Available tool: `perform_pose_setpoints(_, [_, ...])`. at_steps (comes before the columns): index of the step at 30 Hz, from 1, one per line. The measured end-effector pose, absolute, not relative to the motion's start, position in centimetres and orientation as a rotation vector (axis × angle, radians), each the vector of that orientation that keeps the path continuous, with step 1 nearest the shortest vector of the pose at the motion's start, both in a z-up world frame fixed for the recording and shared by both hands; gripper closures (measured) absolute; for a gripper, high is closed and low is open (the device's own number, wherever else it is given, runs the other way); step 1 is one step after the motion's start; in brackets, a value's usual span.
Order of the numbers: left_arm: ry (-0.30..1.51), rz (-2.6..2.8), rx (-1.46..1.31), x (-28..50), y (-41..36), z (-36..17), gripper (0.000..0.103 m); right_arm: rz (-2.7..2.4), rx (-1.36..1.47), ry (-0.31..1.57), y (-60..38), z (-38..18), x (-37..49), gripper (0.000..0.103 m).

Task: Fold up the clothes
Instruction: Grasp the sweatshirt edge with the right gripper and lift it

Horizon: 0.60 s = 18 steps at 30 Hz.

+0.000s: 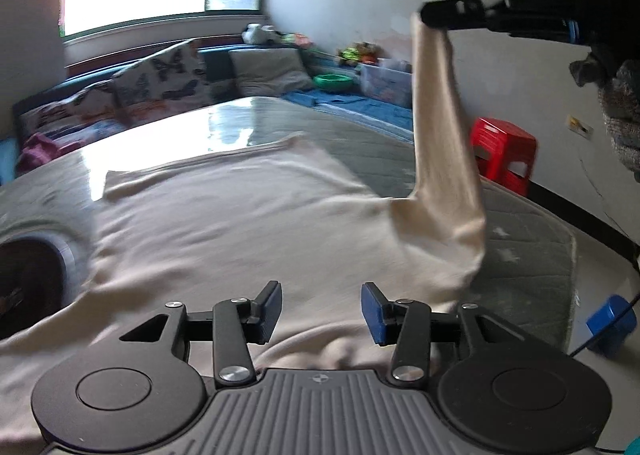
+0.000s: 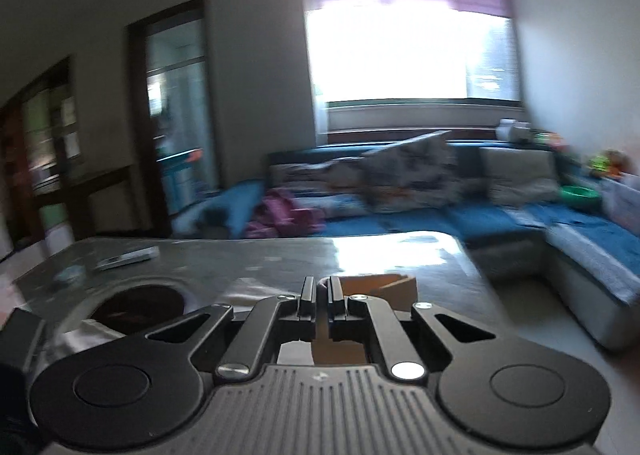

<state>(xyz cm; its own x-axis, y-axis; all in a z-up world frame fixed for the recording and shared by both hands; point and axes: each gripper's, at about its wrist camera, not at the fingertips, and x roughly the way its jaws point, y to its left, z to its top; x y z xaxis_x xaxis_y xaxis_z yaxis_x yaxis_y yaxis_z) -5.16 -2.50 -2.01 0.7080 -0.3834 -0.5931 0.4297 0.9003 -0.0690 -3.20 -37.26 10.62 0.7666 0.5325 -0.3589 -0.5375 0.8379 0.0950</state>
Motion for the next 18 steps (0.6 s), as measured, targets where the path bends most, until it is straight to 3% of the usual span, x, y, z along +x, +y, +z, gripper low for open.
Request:
perform_pose_setpoints(8, [0.651, -0.34, -0.01, -6.4, 1.8, -2.2, 0.055, 0.803, -0.118, 0.503, -26.5, 6.9, -3.0, 0.098])
perform_pose_setpoints(14, [0.657, -0.31, -0.025, -7.0, 2.9, -2.4, 0.055, 0.861, -0.167, 0.586, -24.6, 4.3, -5.0, 0.09])
perform_pose_setpoints(18, [0.649, -0.303, -0.032, -6.9, 3.2, -2.0, 0.055, 0.832, -0.217, 0.611, -26.7, 3.4, -5.6, 0.077])
